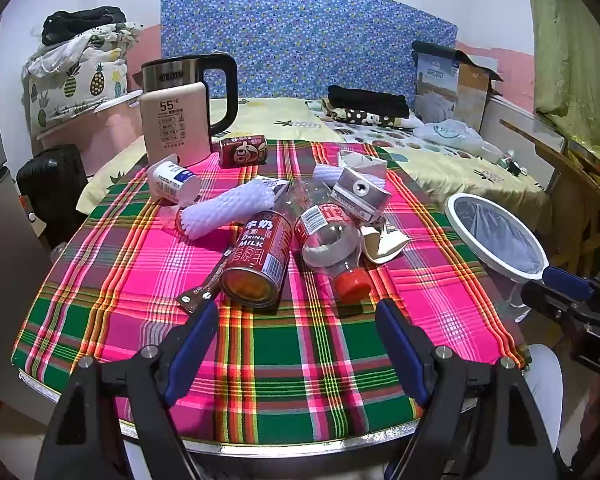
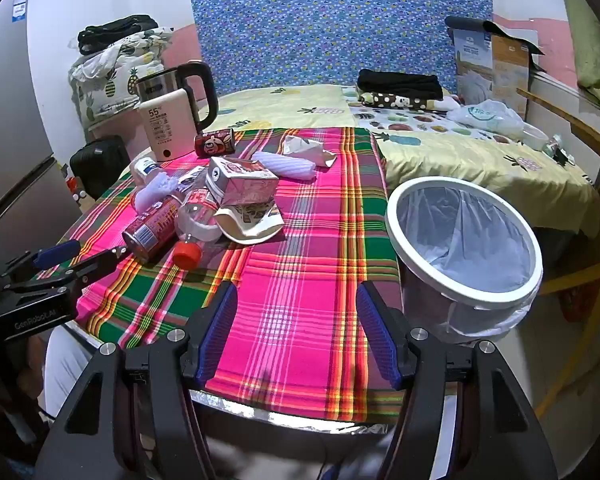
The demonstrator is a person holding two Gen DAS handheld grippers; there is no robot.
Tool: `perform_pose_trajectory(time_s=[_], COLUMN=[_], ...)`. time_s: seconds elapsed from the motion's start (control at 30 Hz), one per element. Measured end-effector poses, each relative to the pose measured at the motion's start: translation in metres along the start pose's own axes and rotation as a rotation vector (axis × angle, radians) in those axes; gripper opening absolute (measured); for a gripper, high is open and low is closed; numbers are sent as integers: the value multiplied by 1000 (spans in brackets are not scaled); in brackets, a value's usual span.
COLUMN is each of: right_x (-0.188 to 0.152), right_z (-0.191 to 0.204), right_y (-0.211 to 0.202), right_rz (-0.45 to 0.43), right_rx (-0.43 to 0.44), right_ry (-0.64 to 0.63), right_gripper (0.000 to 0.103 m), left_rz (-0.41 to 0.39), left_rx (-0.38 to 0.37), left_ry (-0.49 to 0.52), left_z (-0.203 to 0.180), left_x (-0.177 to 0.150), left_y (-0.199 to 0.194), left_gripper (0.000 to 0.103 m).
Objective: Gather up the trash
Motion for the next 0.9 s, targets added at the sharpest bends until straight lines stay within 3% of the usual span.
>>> perform_pose_trajectory(time_s=[0.9], right_x=[0], right_z=[0], right_y=[2], right_rz=[4], right_rx=[4], right_ry=[0], right_gripper=[63], left_rz=[-5], left_rx=[1], left_ry=[20], left_z=[-6], left_x=[2], left_y=[-5], left_gripper=[82])
Point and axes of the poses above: each gripper's, at about its wrist camera, not at the fingertips, and y roughly the way its jaws point, z to its left, x to its top, the point moved 9 cm from there along y, roughly the way its jaws point, and after that the axes turned 14 degrees about x, right-handed, at the moved point
